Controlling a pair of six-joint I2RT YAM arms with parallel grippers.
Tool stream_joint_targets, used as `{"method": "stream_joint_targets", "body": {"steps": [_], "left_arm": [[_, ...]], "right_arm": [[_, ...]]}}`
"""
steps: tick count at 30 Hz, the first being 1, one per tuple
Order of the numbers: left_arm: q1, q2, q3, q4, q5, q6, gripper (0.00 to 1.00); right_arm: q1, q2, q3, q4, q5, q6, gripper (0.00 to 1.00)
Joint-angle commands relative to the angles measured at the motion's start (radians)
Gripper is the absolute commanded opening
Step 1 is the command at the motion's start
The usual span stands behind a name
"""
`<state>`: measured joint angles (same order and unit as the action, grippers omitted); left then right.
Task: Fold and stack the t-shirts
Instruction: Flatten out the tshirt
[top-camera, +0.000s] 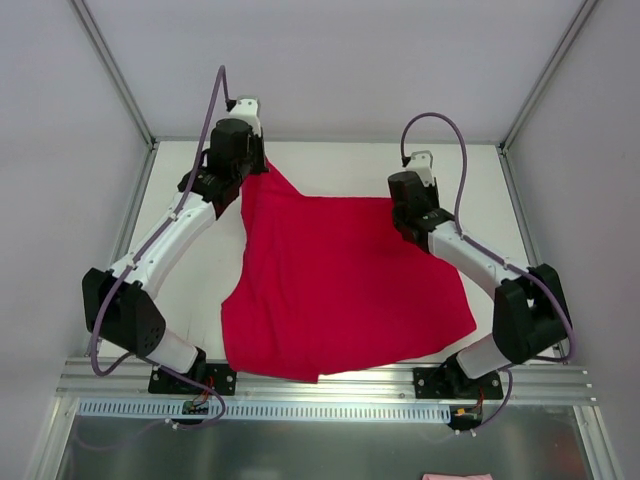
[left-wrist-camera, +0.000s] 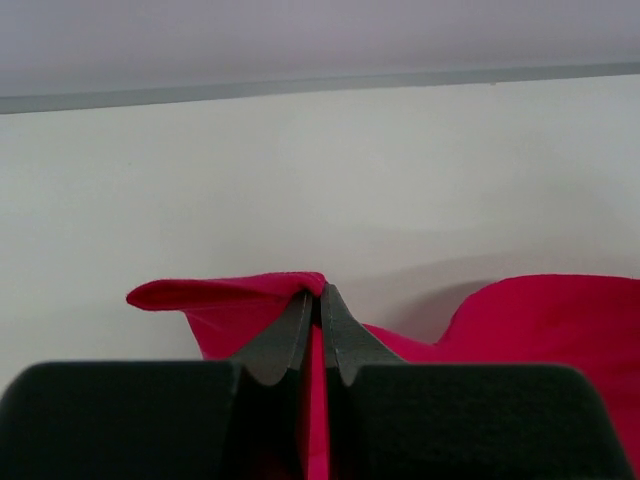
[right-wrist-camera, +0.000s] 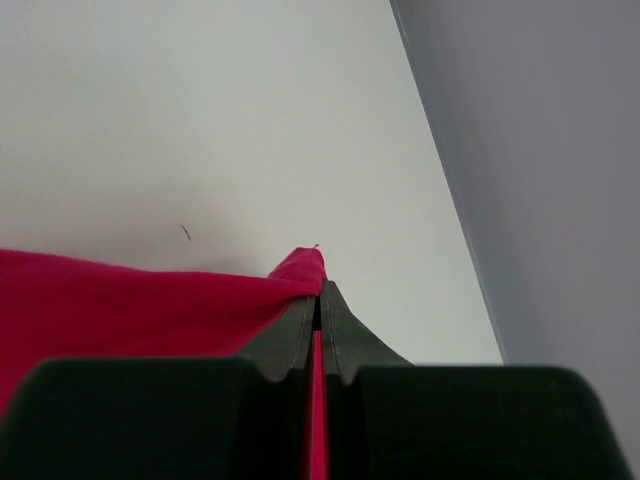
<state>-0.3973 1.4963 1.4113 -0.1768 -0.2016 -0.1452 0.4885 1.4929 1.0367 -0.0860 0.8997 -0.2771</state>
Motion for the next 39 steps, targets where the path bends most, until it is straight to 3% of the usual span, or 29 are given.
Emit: {"method": "stream_joint_targets", "body": {"steps": [1, 10, 13, 20, 22, 24, 26, 29, 33, 39], "left_arm": [[0.011, 0.038, 0.058, 0.125, -0.061, 0.001, 0.00], [0.029, 0.203, 0.192, 0.119, -0.114, 0.016, 0.00], [0.054, 0.301, 0.305, 0.096, -0.130, -0.013, 0.00], [0.086, 0.547, 0.843, 0.011, -0.030, -0.053, 0.00], [0.092, 0.550, 0.897, 0.040, -0.009, -0.068, 0.00], [0.091, 0.518, 0.969, 0.027, 0.066, -0.077, 0.00], [0.080, 0.399, 0.882, 0.075, 0.131, -0.085, 0.00], [-0.006, 0.216, 0.747, 0.143, 0.154, 0.008, 0.00], [-0.144, 0.003, 0.631, 0.157, 0.156, 0.165, 0.00], [-0.348, -0.307, 0.474, 0.206, 0.252, 0.259, 0.00]], "right_arm": [[-0.024, 0.059, 0.114, 0.130, 0.079, 0.038, 0.01], [-0.103, 0.135, 0.190, 0.238, 0.120, -0.050, 0.01], [-0.149, 0.188, 0.267, 0.213, 0.100, -0.045, 0.01], [-0.206, 0.342, 0.713, 0.172, 0.025, -0.197, 0.01], [-0.215, 0.353, 0.877, 0.138, -0.013, -0.195, 0.01], [-0.220, 0.310, 0.966, 0.091, -0.067, -0.178, 0.01], [-0.217, 0.247, 0.961, 0.068, -0.080, -0.186, 0.01], [-0.177, 0.057, 0.798, 0.224, -0.110, -0.273, 0.01], [-0.101, -0.106, 0.741, 0.236, -0.136, -0.403, 0.01], [0.007, -0.361, 0.574, 0.396, -0.107, -0.563, 0.01]]}}
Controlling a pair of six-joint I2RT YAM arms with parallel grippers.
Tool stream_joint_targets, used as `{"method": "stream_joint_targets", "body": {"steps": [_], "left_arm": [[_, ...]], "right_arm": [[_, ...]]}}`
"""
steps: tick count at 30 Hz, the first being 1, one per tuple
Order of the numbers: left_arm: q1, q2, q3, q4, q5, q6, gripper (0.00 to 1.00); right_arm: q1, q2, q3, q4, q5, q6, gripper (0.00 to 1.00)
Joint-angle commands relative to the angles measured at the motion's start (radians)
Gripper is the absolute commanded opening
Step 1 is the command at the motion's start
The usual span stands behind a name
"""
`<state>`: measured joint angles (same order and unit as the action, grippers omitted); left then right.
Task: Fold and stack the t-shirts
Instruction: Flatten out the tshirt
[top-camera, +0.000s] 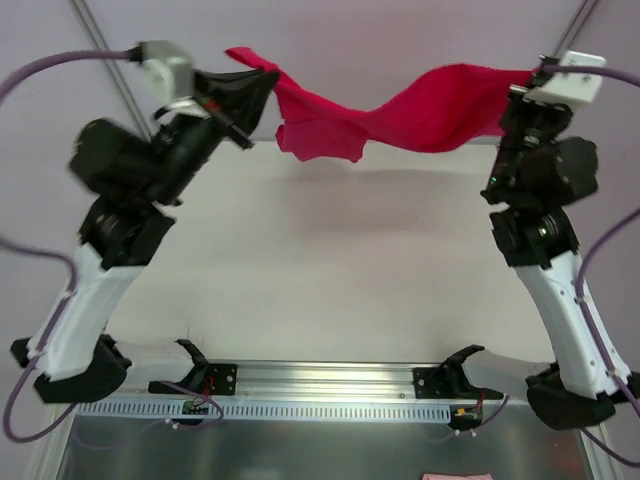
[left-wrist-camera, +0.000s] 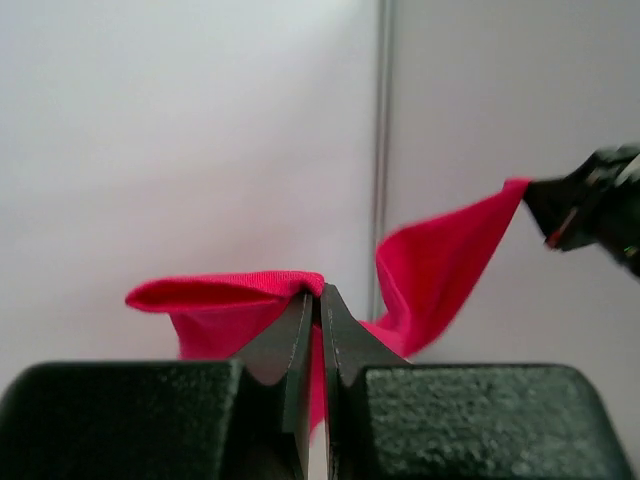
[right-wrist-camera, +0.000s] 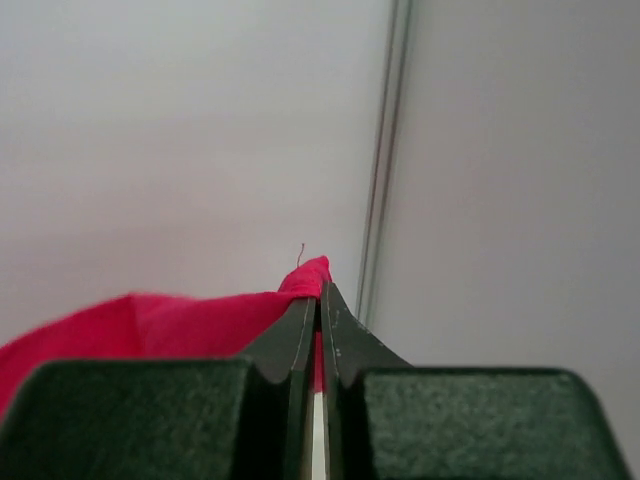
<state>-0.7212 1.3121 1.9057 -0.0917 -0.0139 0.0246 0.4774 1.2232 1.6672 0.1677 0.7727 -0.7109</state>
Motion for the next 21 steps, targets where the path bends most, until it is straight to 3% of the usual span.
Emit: {"method": "stream_joint_targets", "body": {"steps": [1, 6, 10, 15, 17, 21], "left_arm": [[-0.043, -0.152, -0.045, 0.133, 0.089, 0.083, 0.00], [-0.044, -0.283, -0.080, 0.171, 0.280, 0.035, 0.00], [-0.044, -0.329, -0.099, 0.182, 0.353, 0.029, 0.00], [-0.044, -0.338, -0.099, 0.193, 0.374, 0.038, 0.00], [-0.044, -0.315, -0.086, 0.163, 0.319, 0.076, 0.00], [-0.044, -0.260, -0.134, 0.109, 0.085, 0.152, 0.00]], "right_arm": [[0.023, -0.118, -0.073, 0.167, 0.022, -0.142, 0.01], [0.035, -0.296, -0.211, 0.292, 0.059, -0.206, 0.01], [0.035, -0.405, -0.239, 0.305, 0.074, -0.206, 0.01], [0.035, -0.424, -0.231, 0.313, 0.095, -0.246, 0.01], [0.035, -0.378, -0.189, 0.250, 0.128, -0.251, 0.01], [0.035, -0.308, -0.081, -0.160, 0.079, -0.110, 0.01]]}}
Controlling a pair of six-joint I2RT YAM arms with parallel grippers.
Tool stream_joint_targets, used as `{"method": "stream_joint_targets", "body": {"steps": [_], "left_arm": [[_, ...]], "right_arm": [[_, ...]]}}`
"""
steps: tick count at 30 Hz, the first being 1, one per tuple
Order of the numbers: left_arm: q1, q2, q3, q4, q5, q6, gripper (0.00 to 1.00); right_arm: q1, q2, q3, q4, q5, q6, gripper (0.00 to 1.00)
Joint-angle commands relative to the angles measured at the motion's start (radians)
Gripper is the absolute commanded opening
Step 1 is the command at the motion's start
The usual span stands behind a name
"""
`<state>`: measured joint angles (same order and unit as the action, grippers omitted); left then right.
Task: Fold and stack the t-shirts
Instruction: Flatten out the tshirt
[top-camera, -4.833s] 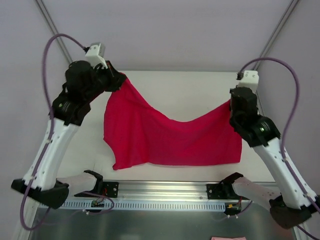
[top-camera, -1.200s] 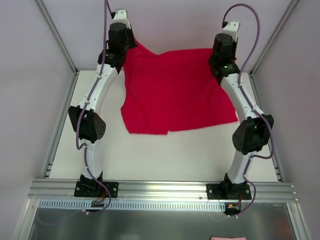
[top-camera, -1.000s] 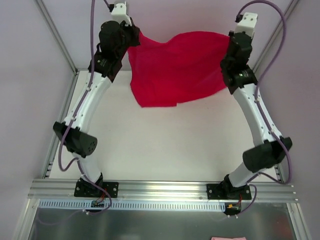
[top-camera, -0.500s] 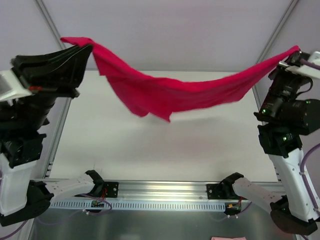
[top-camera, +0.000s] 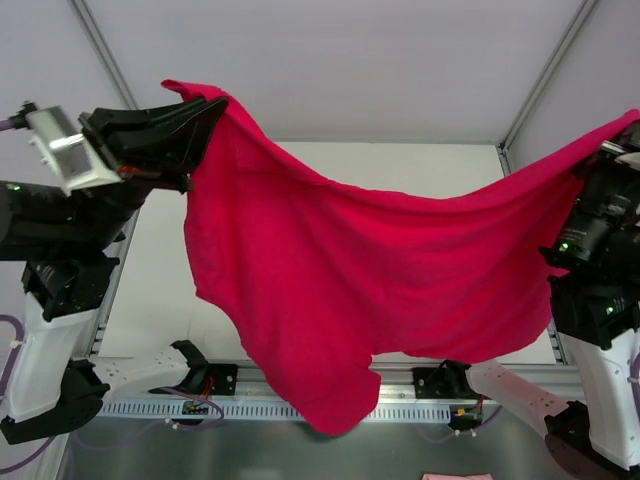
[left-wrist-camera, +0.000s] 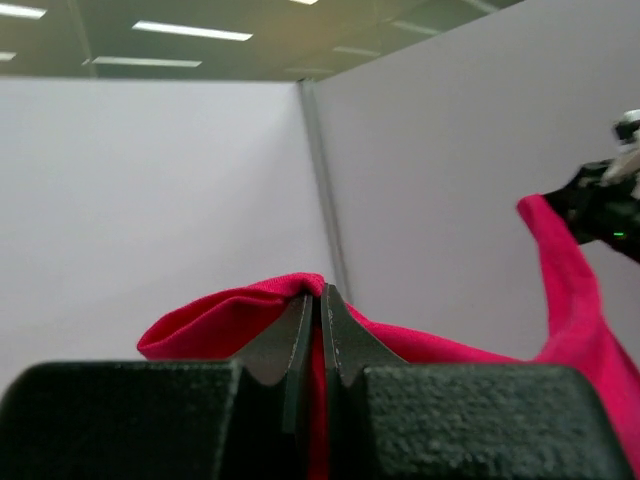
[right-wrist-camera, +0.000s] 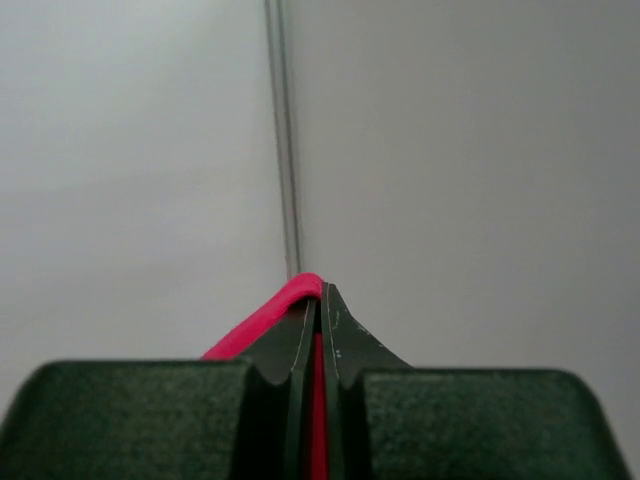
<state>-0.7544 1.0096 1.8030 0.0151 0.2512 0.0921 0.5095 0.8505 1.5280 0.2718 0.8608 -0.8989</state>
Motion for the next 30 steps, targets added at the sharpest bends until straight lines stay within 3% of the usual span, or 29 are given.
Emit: {"method": "stream_joint_targets", "body": {"steps": [1, 6, 12, 16, 20, 24, 30], "left_arm": [[-0.011, 0.072, -0.046, -0.006, -0.301, 0.103, 0.00], [-0.010, 0.152, -0.207, -0.046, -0.541, 0.173, 0.00], [0.009, 0.190, -0.419, -0.037, -0.639, 0.072, 0.00], [0.012, 0.208, -0.496, -0.032, -0.664, 0.057, 0.00], [0.026, 0.256, -0.495, -0.033, -0.678, 0.072, 0.00], [0.062, 0.320, -0.465, -0.040, -0.694, 0.081, 0.00], [0.141, 0.382, -0.521, 0.054, -0.839, 0.072, 0.00]], "right_arm": [[0.003, 0.073, 0.069, -0.340, -0.037, 0.113, 0.01], [0.014, 0.093, -0.069, -0.656, -0.120, 0.488, 0.01], [0.101, 0.050, -0.374, -0.692, -0.059, 0.664, 0.01], [0.165, 0.050, -0.508, -0.603, 0.055, 0.629, 0.01], [0.164, 0.091, -0.604, -0.375, 0.139, 0.534, 0.01], [0.147, 0.221, -0.600, -0.236, 0.185, 0.457, 0.01], [0.109, 0.409, -0.556, -0.001, 0.300, 0.326, 0.01]]}}
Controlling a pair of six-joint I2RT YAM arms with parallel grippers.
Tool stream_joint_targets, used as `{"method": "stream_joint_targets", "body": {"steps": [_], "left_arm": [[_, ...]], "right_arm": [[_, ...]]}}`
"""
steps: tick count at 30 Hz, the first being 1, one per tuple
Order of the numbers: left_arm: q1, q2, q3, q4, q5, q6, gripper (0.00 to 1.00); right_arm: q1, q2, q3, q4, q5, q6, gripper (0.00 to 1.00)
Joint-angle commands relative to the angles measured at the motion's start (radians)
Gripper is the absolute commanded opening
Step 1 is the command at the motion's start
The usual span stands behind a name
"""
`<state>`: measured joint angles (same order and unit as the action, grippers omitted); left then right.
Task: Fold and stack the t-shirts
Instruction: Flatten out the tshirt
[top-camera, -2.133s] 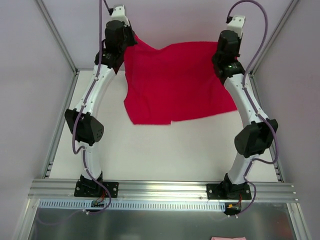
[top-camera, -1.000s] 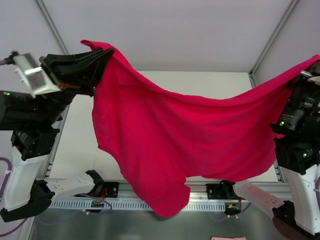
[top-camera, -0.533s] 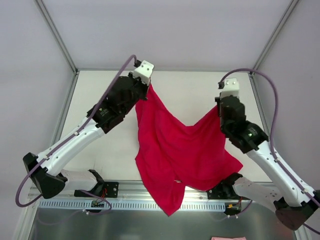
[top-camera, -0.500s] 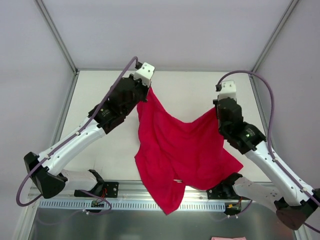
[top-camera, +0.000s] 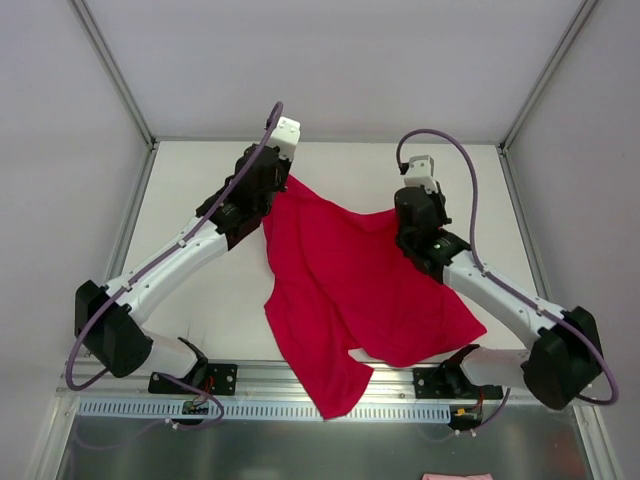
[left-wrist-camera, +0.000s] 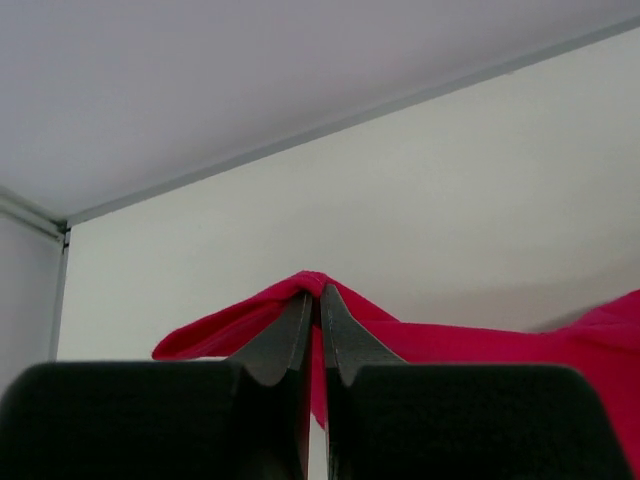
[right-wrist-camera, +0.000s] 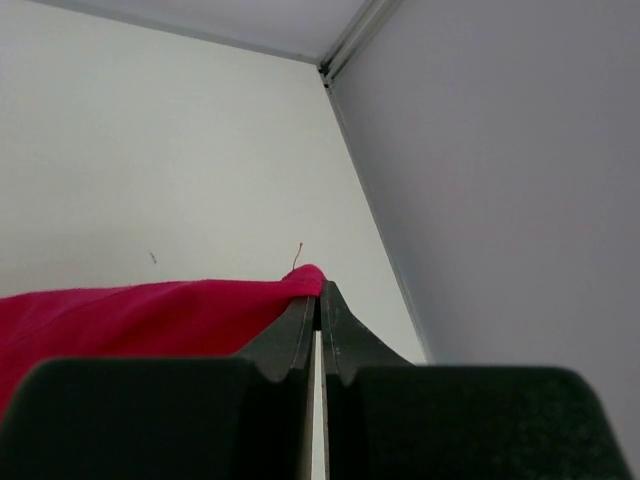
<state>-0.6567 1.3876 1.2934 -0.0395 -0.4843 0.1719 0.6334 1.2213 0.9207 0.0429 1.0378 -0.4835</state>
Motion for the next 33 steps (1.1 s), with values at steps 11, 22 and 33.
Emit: {"method": "stream_joint_targets", "body": {"steps": [11, 22, 33], "left_arm": [[0.199, 0.210, 0.142, 0.116, -0.112, -0.138, 0.00], [0.238, 0.407, 0.271, 0.176, -0.140, -0.080, 0.00], [0.255, 0.550, 0.349, 0.213, -0.145, -0.054, 0.00]], "right_arm": [[-0.297, 0.374, 0.307, 0.376, 0.159, -0.101, 0.01], [-0.376, 0.613, 0.478, 0.402, 0.110, -0.103, 0.01], [-0.405, 0.728, 0.500, 0.436, 0.099, -0.107, 0.01]]}}
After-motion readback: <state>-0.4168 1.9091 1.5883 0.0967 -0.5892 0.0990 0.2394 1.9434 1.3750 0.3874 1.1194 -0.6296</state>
